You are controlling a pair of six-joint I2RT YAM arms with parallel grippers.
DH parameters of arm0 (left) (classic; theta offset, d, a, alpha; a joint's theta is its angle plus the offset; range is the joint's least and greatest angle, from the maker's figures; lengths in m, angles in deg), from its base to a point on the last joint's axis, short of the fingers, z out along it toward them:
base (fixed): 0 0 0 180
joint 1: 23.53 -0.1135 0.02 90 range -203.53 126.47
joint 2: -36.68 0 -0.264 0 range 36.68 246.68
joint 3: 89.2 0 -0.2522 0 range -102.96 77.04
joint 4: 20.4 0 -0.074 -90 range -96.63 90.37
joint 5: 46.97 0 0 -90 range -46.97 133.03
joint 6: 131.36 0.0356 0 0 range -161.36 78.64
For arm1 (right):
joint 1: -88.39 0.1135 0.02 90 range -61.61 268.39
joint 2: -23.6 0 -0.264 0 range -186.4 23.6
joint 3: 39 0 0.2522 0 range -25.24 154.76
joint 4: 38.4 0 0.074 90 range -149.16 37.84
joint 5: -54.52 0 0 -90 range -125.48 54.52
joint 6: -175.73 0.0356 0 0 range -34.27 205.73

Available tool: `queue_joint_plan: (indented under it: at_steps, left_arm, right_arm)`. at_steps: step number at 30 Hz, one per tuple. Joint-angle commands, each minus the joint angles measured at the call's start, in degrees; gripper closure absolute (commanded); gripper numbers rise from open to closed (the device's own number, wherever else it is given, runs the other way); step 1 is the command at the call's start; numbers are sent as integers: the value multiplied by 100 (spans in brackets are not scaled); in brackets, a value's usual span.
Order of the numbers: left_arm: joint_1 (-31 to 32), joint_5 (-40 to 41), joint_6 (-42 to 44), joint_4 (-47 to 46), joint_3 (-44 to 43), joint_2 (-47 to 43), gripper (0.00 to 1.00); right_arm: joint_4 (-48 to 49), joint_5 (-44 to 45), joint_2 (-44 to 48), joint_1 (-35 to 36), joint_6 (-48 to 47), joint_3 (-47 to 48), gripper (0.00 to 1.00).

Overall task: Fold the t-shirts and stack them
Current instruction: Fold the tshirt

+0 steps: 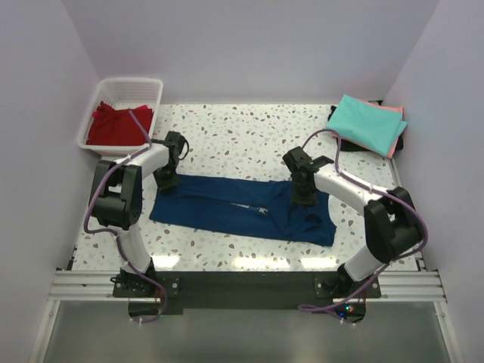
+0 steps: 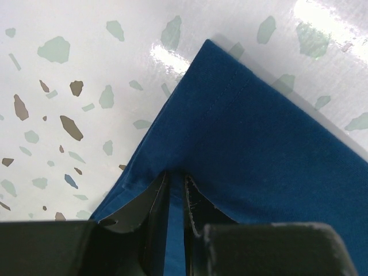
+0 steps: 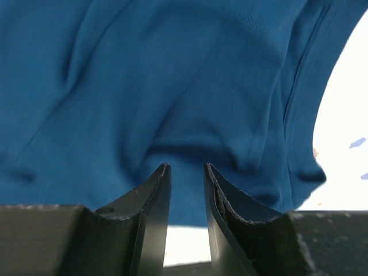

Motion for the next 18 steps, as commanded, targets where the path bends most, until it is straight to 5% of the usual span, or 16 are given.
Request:
queue_joint_plan:
  at_steps: [1, 18]
  left_arm:
    - [-22, 27, 72, -249, -23, -91, 81]
    - [-286, 186, -86, -64, 127, -22, 80]
  right_arm:
    - [805, 469, -592, -253, 127, 336, 66]
    - [1158, 83, -2007, -1281, 101, 598, 68]
